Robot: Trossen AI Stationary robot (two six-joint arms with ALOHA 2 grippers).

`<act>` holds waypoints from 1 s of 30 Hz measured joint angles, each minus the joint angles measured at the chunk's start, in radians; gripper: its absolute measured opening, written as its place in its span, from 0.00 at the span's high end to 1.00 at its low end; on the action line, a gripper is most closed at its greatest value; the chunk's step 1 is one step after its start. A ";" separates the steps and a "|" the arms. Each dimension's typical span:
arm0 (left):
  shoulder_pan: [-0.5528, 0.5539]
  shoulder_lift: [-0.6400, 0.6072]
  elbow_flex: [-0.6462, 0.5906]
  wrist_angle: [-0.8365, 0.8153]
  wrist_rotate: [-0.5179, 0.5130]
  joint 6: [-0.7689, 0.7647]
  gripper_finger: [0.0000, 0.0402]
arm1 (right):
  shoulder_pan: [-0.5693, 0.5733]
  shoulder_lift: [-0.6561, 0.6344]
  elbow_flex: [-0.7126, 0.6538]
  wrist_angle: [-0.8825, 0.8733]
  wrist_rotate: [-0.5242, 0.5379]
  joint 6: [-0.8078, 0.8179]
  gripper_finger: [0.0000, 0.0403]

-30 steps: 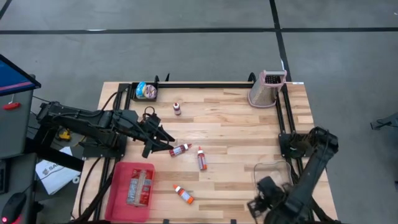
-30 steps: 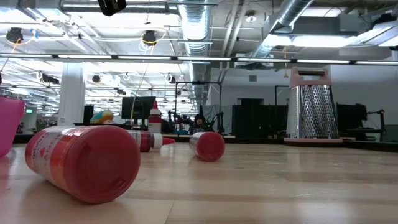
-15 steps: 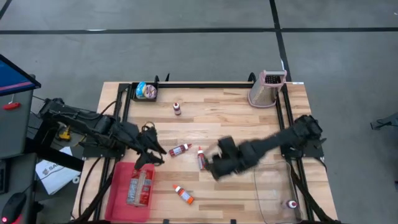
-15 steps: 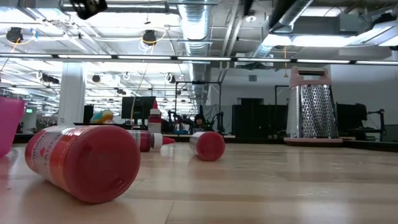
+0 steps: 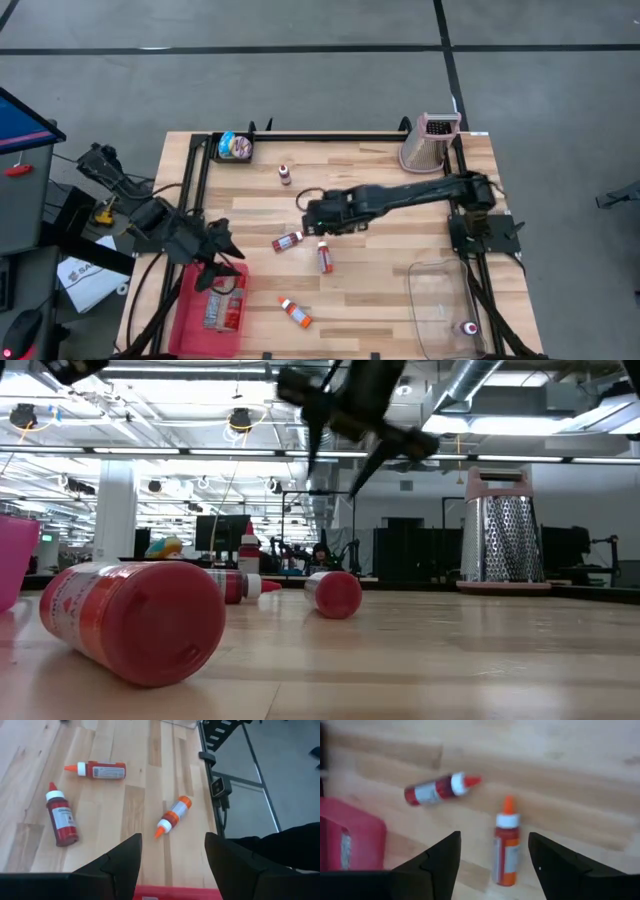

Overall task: Pick & Place Food Item
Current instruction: Put the top orange food coloring bottle into the transparent bin

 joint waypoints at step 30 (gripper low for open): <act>-0.164 -0.123 -0.064 0.069 -0.096 -0.113 0.47 | -0.021 0.323 0.161 -0.034 -0.077 -0.068 0.44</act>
